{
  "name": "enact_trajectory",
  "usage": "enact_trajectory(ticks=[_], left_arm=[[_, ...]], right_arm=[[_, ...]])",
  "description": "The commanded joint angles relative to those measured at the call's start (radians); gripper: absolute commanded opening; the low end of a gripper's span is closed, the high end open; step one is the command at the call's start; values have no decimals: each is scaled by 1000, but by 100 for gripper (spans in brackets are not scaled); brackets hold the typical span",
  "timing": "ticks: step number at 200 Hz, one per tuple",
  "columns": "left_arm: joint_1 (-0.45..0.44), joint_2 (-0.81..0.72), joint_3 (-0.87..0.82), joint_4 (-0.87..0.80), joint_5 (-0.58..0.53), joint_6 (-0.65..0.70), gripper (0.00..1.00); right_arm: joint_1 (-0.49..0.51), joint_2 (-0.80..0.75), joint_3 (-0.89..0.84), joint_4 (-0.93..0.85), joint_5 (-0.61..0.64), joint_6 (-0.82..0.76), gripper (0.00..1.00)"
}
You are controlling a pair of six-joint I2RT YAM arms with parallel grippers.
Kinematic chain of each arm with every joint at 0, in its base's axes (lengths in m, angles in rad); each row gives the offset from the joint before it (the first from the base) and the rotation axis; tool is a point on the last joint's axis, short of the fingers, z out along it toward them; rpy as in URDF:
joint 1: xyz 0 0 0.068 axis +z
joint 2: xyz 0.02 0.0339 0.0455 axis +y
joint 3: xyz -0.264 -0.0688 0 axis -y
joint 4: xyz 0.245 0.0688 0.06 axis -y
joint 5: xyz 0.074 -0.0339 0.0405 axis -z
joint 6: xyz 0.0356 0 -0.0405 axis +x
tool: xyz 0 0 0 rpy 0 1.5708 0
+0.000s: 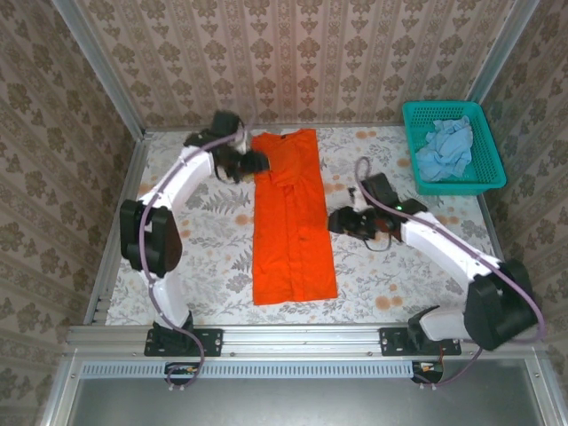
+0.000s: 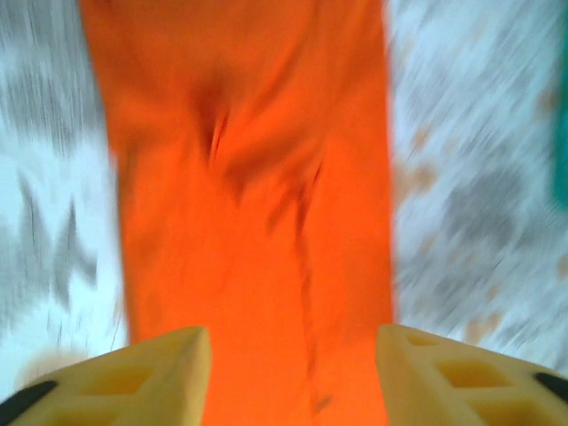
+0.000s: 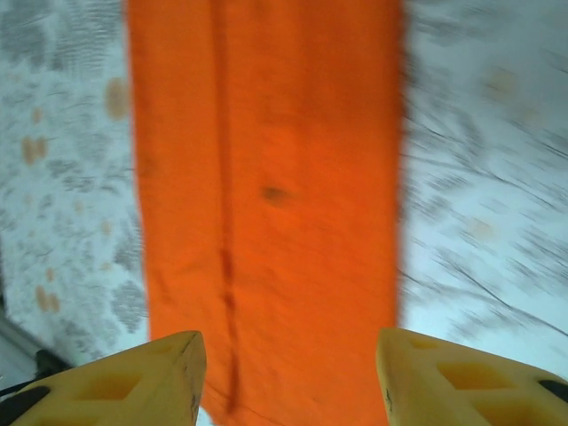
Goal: Fold and stack the t-shirts
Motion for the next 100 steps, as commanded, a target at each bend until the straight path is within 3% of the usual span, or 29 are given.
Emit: enact_trajectory(ticks=[1, 26, 52, 72, 100], left_arm=[[-28, -106, -247, -94, -5, 22, 48], [-58, -226, -477, -86, 68, 23, 46], [-99, -318, -636, -76, 162, 31, 47], [-125, -383, -738, -66, 175, 22, 48], [-155, -448, -869, 1, 239, -25, 48]], right_arm=[[-60, -27, -93, -42, -36, 7, 55], [-37, 27, -149, -87, -127, 60, 46], [23, 3, -255, -70, -159, 126, 47], [80, -29, -321, -4, -144, 192, 48], [133, -13, -337, 39, -146, 237, 48]])
